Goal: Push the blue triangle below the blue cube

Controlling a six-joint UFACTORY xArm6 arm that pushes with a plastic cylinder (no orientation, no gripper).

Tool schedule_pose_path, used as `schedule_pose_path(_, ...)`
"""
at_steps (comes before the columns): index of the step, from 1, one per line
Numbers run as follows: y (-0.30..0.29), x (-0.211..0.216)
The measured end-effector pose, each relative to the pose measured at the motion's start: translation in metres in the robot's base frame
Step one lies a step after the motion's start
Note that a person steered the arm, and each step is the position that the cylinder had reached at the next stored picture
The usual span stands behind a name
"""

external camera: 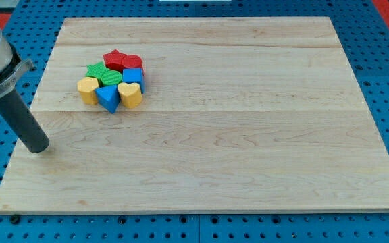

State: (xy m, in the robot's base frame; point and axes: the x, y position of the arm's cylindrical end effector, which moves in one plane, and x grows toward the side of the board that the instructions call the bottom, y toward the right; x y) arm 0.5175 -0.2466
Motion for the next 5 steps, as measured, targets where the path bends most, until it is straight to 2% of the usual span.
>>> schedule_pose_path(3, 0.007, -0.005)
schedule_pose_path(5, 0.059, -0.051)
